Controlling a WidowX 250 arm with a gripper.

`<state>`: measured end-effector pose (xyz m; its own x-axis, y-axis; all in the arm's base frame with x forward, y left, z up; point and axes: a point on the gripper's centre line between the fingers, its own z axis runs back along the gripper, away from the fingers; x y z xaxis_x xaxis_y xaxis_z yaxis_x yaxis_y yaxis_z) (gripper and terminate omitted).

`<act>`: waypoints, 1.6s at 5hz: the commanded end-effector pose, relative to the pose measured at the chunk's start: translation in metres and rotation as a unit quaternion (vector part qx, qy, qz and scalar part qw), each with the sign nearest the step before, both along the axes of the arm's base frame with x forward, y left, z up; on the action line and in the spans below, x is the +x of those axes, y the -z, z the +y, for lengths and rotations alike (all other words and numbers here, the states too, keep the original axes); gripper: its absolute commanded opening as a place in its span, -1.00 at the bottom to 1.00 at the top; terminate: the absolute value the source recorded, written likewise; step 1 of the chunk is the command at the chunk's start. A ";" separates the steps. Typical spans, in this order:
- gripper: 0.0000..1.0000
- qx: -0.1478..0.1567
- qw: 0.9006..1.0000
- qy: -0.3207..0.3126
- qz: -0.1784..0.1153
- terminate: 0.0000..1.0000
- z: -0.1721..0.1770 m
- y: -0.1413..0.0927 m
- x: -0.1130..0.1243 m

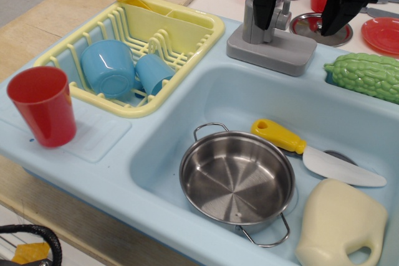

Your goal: Turn lever vertical to front

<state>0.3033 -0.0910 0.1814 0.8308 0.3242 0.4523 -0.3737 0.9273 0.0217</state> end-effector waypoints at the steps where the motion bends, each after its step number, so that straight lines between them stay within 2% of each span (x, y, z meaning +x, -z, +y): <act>1: 1.00 0.000 1.000 0.000 0.000 -1.00 0.000 0.000 0.000; 3: 1.00 0.016 1.000 0.007 -0.007 -1.00 0.005 -0.005 0.013; 4: 1.00 0.024 0.999 0.032 -0.017 -1.00 0.008 -0.009 0.024; 7: 1.00 0.012 0.997 0.076 -0.031 -1.00 0.014 0.000 0.046; 8: -1.00 0.008 0.997 0.070 -0.023 -1.00 0.015 0.002 0.049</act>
